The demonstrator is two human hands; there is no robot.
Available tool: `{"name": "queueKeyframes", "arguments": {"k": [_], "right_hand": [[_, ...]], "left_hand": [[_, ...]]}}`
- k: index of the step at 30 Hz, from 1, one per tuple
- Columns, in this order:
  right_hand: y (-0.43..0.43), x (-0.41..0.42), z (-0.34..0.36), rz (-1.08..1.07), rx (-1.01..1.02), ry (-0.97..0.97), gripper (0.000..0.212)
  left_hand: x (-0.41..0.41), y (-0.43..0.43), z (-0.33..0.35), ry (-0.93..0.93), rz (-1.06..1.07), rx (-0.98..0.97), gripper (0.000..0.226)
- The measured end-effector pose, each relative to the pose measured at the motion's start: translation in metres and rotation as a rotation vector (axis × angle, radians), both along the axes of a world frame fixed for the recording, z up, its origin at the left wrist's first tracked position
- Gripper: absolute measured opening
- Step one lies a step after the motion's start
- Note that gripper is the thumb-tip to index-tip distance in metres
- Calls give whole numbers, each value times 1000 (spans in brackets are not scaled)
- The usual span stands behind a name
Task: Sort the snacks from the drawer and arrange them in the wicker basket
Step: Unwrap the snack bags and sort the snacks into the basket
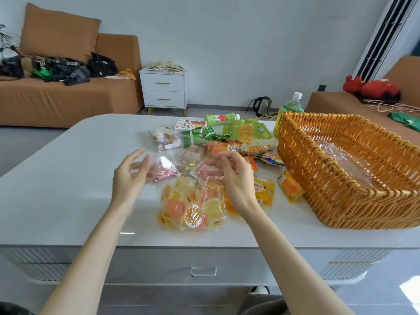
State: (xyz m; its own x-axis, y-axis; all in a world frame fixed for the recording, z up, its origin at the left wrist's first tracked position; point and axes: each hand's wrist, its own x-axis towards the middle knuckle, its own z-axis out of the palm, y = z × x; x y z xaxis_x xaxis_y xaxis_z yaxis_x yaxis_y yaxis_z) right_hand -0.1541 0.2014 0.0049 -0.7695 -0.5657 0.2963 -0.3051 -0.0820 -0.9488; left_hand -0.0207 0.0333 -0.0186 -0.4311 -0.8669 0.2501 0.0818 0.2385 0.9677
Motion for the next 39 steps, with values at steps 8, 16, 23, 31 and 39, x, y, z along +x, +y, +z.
{"name": "queueKeyframes", "arguments": {"k": [8,16,23,31,39], "right_hand": [[-4,1,-5,73,12,12,16],[-2,1,-4,62,-81,-66,13],[9,-16,8,-46,-160,-272,13],[5,-26,7,105,33,-277,13],[16,-36,11,149,-11,-167,14]], "left_hand": [[-10,17,-4,-39,-122,-4,31],[-14,17,-5,-2,-48,-65,21],[-1,9,12,140,-98,83,16],[6,-2,11,-21,-193,149,25],[11,-12,16,-14,-322,124,18]]}}
